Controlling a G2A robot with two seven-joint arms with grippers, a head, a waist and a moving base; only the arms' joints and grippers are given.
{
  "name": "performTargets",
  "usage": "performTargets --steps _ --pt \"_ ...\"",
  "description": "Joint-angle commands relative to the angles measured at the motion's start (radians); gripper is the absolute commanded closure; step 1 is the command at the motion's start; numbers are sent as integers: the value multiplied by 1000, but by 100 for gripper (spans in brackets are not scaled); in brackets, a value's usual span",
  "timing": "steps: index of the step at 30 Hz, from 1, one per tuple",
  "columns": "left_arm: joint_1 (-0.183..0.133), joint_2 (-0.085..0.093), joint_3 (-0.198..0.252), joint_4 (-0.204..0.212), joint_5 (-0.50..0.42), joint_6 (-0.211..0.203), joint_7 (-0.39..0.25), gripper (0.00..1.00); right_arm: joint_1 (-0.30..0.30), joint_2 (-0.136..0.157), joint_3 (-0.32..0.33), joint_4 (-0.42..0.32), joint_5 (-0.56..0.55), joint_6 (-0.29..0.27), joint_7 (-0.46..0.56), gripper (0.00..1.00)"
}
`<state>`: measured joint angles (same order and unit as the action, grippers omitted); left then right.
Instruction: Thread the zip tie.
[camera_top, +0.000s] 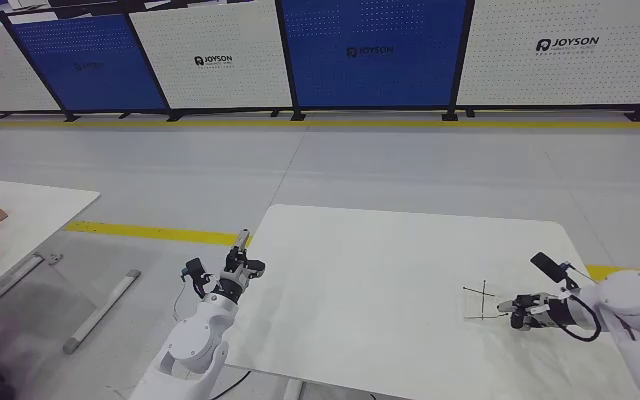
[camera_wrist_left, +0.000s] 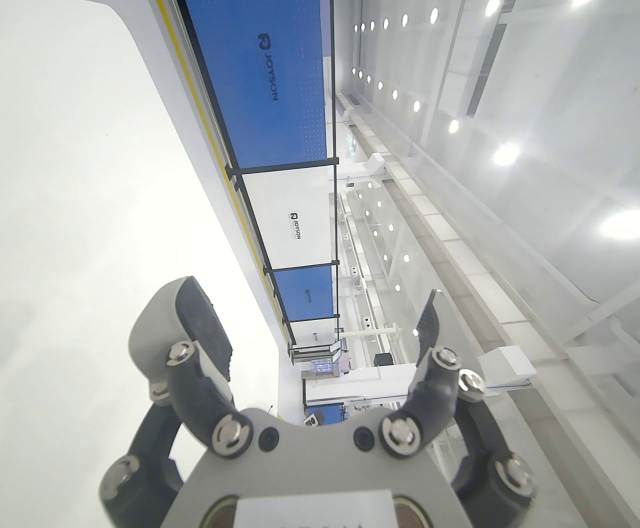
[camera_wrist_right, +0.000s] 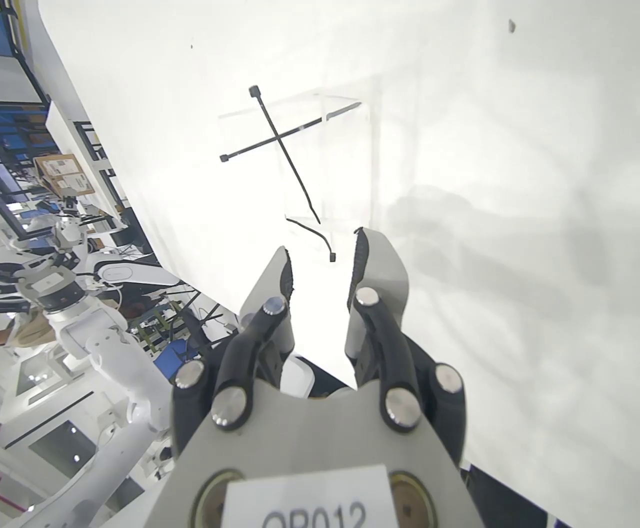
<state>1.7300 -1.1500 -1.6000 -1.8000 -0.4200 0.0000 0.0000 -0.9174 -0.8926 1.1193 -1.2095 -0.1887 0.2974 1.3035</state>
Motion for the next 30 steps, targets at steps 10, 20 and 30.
performTargets --steps 10,20,30 --pt "0 0 0 0 0 0 0 0 15 -1 -12 13 -5 12 6 77" --pt "0 0 0 0 0 0 0 0 37 -7 -41 30 -17 26 10 87" --pt "0 0 0 0 0 0 0 0 50 -8 -52 37 -19 21 20 100"
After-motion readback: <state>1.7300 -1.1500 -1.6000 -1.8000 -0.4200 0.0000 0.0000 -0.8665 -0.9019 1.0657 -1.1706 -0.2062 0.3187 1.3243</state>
